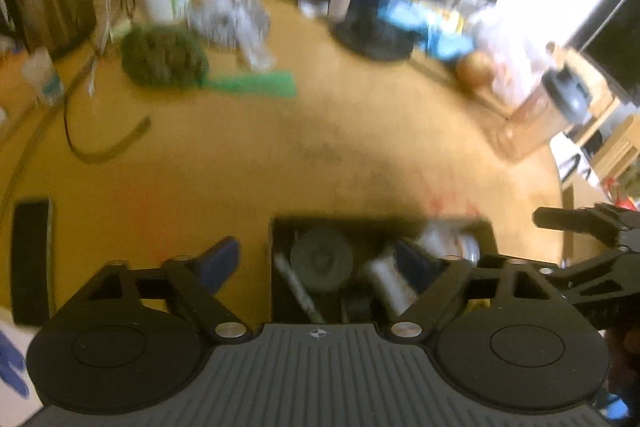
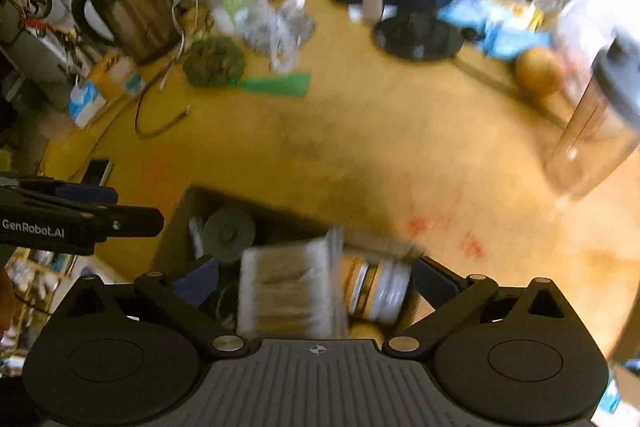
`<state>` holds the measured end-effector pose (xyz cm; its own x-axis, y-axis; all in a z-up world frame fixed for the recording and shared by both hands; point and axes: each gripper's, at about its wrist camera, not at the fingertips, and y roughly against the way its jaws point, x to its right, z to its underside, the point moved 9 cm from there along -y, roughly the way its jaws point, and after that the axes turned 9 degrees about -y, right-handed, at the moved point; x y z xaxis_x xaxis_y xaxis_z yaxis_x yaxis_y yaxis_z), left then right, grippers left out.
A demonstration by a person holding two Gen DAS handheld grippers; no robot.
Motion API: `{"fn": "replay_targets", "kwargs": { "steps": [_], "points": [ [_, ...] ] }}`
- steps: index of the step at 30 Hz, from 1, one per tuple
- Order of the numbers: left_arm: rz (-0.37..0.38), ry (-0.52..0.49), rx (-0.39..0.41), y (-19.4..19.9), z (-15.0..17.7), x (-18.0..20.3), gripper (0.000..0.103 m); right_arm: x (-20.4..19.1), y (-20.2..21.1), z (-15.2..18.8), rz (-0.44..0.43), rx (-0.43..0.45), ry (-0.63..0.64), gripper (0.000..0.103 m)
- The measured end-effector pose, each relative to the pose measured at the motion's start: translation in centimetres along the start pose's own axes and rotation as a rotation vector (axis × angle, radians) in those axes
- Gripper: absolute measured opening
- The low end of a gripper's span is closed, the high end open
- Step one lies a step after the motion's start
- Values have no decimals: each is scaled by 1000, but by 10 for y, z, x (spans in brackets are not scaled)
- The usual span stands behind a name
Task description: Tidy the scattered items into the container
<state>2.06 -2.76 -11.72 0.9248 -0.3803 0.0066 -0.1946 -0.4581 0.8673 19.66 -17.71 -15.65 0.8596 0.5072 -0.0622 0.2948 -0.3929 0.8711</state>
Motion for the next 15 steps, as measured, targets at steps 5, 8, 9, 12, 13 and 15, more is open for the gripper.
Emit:
{"fn": "replay_targets", "kwargs": {
  "steps": [5, 8, 9, 12, 13, 15],
  "points": [
    [-197, -170, 154, 20, -27, 6, 103, -3, 34, -23, 17, 241, 45, 103],
    [-299, -205, 218, 31, -40, 6, 103, -3, 52, -35, 48, 356, 60, 103],
    [-321, -208, 233, 33, -43, 5, 103, -2, 57, -37, 66, 387, 66, 103],
    [-412, -227, 269, 42, -50, 4, 103, 2, 68, -43, 124, 466, 77, 103],
    [-452, -231, 282, 45, -52, 4, 103, 5, 72, -45, 139, 486, 71, 103],
    [-487, -226, 296, 50, -54, 4, 103, 8, 79, -47, 160, 525, 50, 103]
  ]
}}
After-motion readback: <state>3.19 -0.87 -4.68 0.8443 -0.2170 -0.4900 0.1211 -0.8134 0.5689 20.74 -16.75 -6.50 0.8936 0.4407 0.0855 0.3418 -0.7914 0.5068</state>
